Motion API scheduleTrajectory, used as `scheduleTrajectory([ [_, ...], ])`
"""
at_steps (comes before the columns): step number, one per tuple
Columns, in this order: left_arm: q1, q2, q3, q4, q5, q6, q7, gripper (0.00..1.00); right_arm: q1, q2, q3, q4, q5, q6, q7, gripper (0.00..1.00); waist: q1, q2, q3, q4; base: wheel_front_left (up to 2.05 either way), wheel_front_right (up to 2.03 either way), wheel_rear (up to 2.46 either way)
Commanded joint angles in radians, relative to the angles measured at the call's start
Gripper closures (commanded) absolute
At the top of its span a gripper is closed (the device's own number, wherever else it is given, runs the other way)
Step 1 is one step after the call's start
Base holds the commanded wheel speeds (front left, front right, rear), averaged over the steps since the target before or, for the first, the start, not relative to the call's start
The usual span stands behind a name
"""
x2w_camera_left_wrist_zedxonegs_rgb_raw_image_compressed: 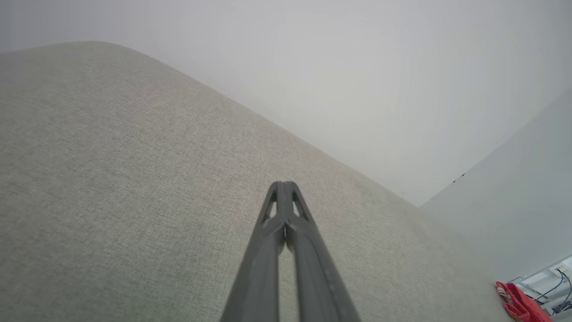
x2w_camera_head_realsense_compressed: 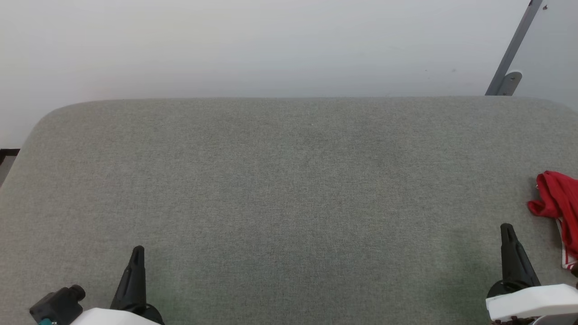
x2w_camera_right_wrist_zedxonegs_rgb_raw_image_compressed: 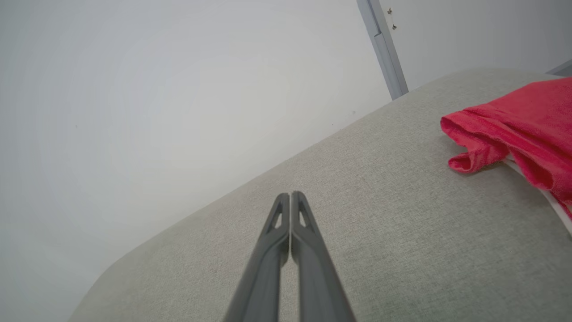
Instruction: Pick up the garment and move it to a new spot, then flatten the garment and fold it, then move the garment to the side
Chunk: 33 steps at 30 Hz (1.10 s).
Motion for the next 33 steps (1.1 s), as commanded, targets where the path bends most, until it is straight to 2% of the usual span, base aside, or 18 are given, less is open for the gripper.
scheduleTrajectory([
  [1, -0.031, 0.002, 0.008, -0.007, -0.040, 0.001, 0.010, 1.00, -0.029, -0.001, 0.000, -0.008, 0.038, 0.000, 0.008, 1.00, 0.0000, -0.0001, 0.000, -0.001, 0.00, 0.00, 0.00],
  [20, -0.075, -0.017, 0.028, 0.014, -0.285, 0.001, 0.074, 1.00, -0.068, 0.009, 0.006, 0.024, 0.285, 0.000, 0.070, 1.00, 0.0000, -0.0001, -0.001, -0.011, 0.00, 0.00, 0.00],
  [33, -0.099, -0.029, 0.040, 0.028, -0.416, 0.001, 0.111, 1.00, -0.089, 0.015, 0.009, 0.043, 0.417, 0.000, 0.103, 1.00, 0.0000, -0.0001, -0.001, -0.018, 0.00, 0.00, 0.00],
])
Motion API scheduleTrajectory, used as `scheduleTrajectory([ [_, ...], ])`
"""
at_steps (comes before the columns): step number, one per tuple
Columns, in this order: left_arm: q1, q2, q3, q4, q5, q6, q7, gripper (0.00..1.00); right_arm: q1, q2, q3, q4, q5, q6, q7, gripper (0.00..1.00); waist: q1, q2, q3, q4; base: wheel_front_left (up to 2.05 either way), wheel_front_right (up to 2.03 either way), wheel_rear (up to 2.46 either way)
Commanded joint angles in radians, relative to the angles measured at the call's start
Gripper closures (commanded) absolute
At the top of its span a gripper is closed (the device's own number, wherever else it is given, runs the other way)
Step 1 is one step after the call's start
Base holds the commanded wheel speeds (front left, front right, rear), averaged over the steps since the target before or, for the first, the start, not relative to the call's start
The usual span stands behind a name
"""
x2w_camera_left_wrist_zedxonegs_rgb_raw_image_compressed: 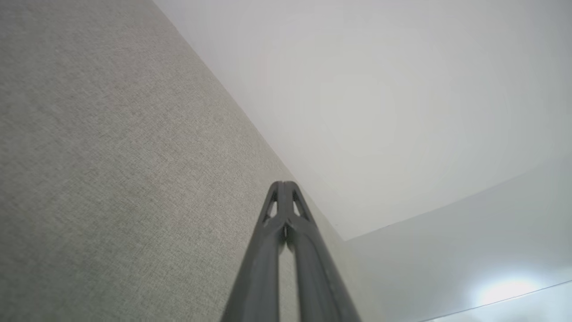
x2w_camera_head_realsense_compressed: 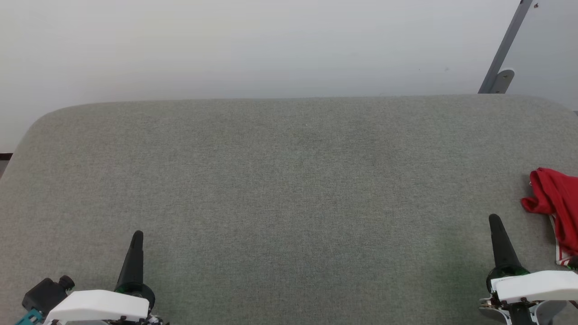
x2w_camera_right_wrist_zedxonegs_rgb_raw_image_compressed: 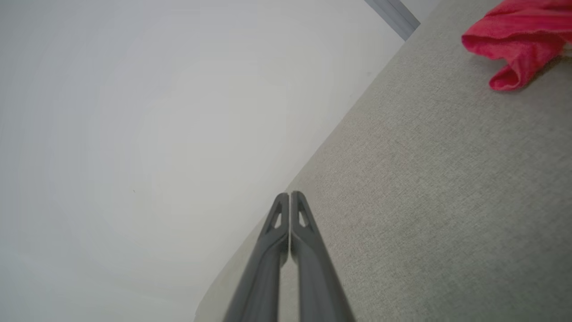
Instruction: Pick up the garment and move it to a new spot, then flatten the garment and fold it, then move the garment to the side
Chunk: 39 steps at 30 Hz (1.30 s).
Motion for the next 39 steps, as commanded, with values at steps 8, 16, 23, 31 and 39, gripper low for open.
scheduleTrajectory([
  [8, -0.035, -0.005, 0.014, 0.002, -0.089, 0.001, 0.026, 1.00, -0.033, 0.002, 0.003, 0.005, 0.092, 0.000, 0.024, 1.00, 0.0000, -0.0001, 0.000, -0.004, 0.00, 0.00, 0.00],
  [16, -0.050, -0.012, 0.021, 0.010, -0.162, 0.001, 0.048, 1.00, -0.046, 0.005, 0.005, 0.016, 0.167, 0.000, 0.043, 1.00, 0.0000, -0.0001, -0.001, -0.009, 0.00, 0.00, 0.00],
  [23, -0.060, -0.019, 0.028, 0.016, -0.221, 0.002, 0.065, 1.00, -0.054, 0.008, 0.007, 0.025, 0.228, 0.000, 0.060, 1.00, 0.0000, -0.0001, -0.001, -0.012, 0.00, 0.00, 0.00],
  [31, -0.073, -0.027, 0.036, 0.024, -0.293, 0.002, 0.087, 1.00, -0.066, 0.012, 0.009, 0.035, 0.303, 0.000, 0.078, 1.00, 0.0000, -0.0001, -0.001, -0.017, 0.00, 0.00, 0.00],
  [39, -0.085, -0.033, 0.043, 0.030, -0.344, 0.002, 0.103, 1.00, -0.072, 0.015, 0.010, 0.042, 0.356, 0.000, 0.091, 1.00, 0.0000, -0.0001, -0.001, -0.021, 0.00, 0.00, 0.00],
])
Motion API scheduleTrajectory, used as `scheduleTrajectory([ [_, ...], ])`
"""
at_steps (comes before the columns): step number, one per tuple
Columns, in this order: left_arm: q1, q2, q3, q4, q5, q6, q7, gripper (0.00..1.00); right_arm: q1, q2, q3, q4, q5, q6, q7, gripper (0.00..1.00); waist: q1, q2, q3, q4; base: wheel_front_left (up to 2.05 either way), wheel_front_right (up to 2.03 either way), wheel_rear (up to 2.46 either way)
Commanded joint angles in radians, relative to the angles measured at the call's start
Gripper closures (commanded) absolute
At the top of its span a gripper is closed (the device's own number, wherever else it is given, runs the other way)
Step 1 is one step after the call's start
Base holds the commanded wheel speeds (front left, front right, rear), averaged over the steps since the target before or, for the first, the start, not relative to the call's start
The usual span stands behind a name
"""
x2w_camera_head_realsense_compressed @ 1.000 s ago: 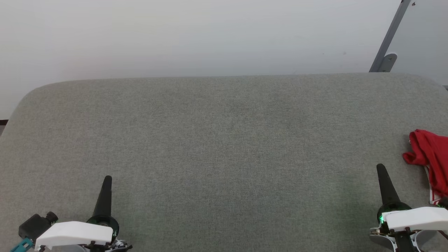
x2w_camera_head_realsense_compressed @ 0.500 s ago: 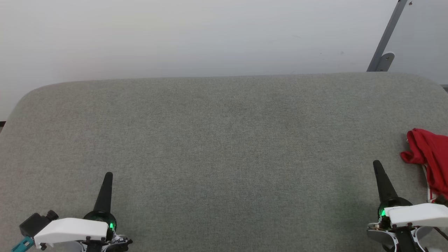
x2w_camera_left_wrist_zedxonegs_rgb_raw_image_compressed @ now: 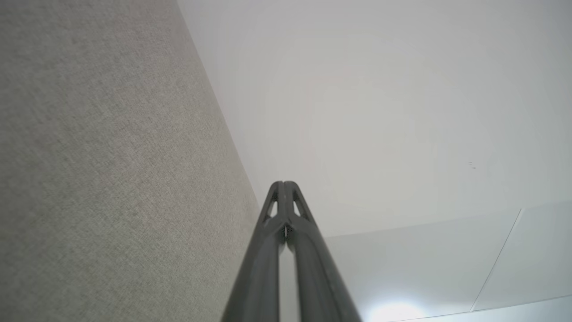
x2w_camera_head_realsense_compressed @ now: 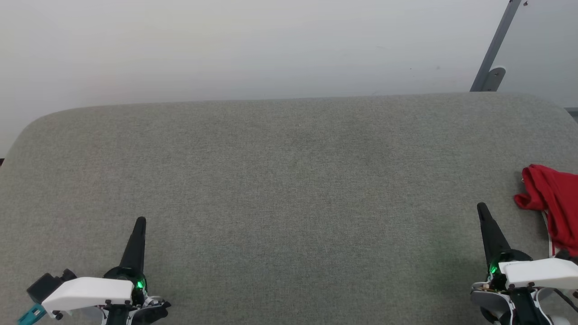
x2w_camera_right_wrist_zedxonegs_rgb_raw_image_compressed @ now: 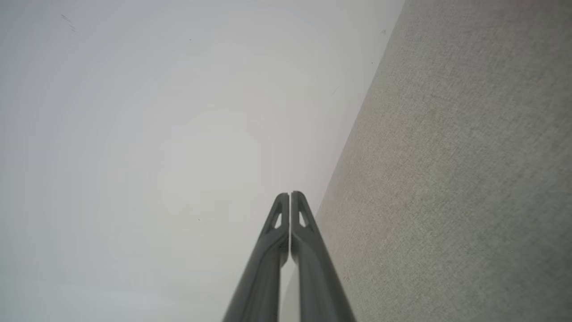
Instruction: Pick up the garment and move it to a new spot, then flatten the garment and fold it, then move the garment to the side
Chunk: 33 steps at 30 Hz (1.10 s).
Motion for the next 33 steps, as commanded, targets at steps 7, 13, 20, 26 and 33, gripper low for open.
scheduleTrajectory([
  [7, -0.029, -0.005, 0.011, 0.004, -0.060, 0.002, 0.020, 1.00, -0.021, 0.005, 0.003, 0.006, 0.063, 0.000, 0.017, 1.00, 0.0000, 0.0000, 0.000, -0.004, 0.00, 0.00, 0.00],
  [13, -0.038, -0.009, 0.016, 0.009, -0.103, 0.002, 0.032, 1.00, -0.027, 0.007, 0.005, 0.012, 0.105, 0.000, 0.027, 1.00, 0.0000, 0.0000, -0.001, -0.007, 0.00, 0.00, 0.00],
  [20, -0.046, -0.015, 0.022, 0.014, -0.145, 0.002, 0.046, 1.00, -0.034, 0.009, 0.005, 0.019, 0.152, 0.000, 0.039, 1.00, 0.0000, 0.0000, -0.001, -0.011, 0.00, 0.00, 0.00],
  [26, -0.053, -0.020, 0.027, 0.018, -0.178, 0.002, 0.058, 1.00, -0.041, 0.010, 0.006, 0.025, 0.188, 0.000, 0.049, 1.00, 0.0000, 0.0000, -0.001, -0.014, 0.00, 0.00, 0.00],
  [33, -0.056, -0.023, 0.030, 0.020, -0.196, 0.002, 0.064, 1.00, -0.040, 0.011, 0.007, 0.027, 0.206, 0.000, 0.054, 1.00, 0.0000, 0.0000, -0.001, -0.016, 0.00, 0.00, 0.00],
])
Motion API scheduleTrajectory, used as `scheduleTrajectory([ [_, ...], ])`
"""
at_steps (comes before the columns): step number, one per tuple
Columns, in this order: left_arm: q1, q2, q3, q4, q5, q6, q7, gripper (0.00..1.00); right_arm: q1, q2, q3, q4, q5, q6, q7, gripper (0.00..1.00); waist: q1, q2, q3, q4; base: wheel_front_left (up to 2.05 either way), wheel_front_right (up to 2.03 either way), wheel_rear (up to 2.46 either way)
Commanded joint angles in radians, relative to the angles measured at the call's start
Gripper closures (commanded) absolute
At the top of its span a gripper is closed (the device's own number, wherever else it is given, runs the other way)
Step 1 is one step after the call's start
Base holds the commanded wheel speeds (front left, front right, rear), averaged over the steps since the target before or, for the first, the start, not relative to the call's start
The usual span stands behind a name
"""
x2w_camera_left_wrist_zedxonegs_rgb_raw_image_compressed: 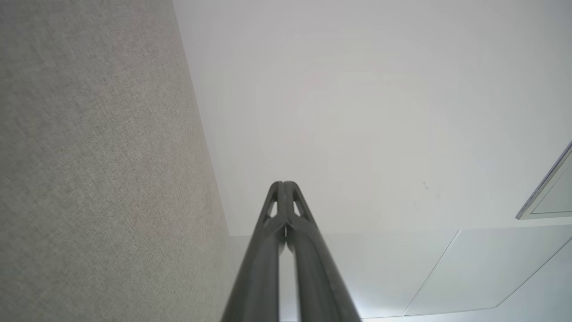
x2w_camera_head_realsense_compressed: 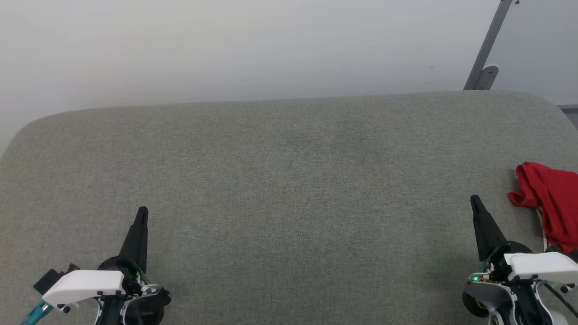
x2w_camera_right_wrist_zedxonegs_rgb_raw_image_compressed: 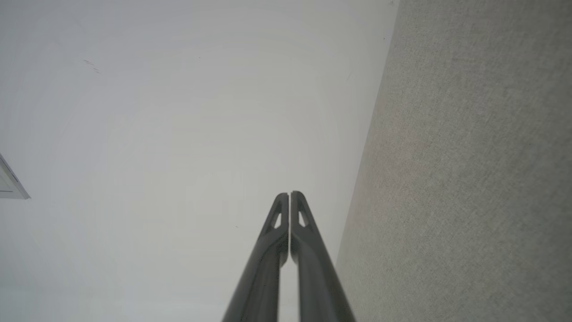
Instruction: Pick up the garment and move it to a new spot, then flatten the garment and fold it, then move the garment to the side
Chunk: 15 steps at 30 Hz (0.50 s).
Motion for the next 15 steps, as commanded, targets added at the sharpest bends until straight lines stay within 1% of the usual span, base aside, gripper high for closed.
scheduleTrajectory([
  [1, -0.014, -0.001, 0.004, 0.000, -0.002, 0.002, 0.003, 1.00, -0.005, 0.002, 0.002, 0.002, 0.004, 0.000, 0.003, 1.00, 0.0000, 0.0000, 0.000, 0.000, 0.00, 0.00, 0.00],
  [15, -0.015, -0.003, 0.007, 0.000, 0.002, 0.002, 0.005, 1.00, -0.005, 0.002, 0.002, 0.002, 0.004, 0.000, 0.003, 1.00, 0.0000, 0.0000, 0.000, 0.000, 0.00, 0.00, 0.00],
])
